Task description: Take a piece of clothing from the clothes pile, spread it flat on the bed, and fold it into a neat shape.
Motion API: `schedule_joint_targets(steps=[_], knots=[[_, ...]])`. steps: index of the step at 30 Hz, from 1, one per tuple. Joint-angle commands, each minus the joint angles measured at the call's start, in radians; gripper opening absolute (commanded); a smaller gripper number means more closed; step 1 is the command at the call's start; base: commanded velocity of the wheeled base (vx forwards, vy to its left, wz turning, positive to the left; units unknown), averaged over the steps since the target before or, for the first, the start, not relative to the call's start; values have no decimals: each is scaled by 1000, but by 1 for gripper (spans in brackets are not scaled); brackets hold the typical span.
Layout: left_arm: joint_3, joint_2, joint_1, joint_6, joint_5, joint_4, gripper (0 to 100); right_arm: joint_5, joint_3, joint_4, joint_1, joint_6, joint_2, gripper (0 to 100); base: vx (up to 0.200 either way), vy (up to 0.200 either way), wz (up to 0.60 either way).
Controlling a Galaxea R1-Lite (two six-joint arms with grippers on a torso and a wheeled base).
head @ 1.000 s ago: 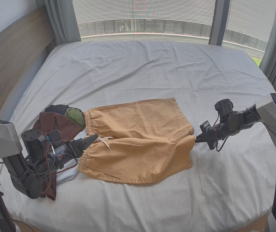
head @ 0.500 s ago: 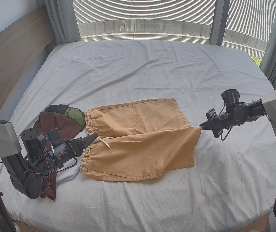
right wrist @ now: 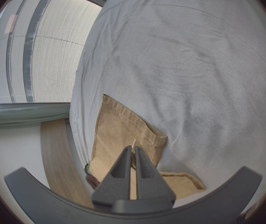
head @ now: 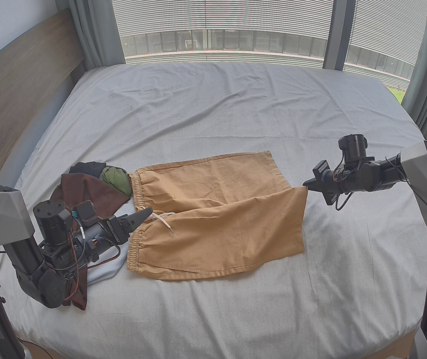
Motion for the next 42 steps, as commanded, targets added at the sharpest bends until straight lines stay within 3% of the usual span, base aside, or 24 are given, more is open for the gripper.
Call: schedule_joint_targets(steps=[1,6,15,16,21,26,34,42], knots=[[6,22,2,3,3,0,100,-25,-5,-10,11,-40,47,0,0,0,0],[23,53,5,3,4,0,100,-44,-5,-20,13,-71,56,0,0,0,0],[52,105,38,6,3,2,100,-105,35,-180,11,-146,50,0,0,0,0],[60,108,40,8,3,2,100,-108,44,-195,13,-153,44,100,0,0,0],[83,148,55,28,0,2,100,-165,84,-238,14,-230,4,100,0,0,0],[97,196,68,65,0,2,100,-176,176,-270,17,-292,-96,100,0,0,0],[121,226,63,69,-3,2,100,-162,429,-289,102,-299,-323,100,0,0,0],[93,288,65,68,-5,0,100,-162,525,-379,128,-313,-358,100,0,0,0]])
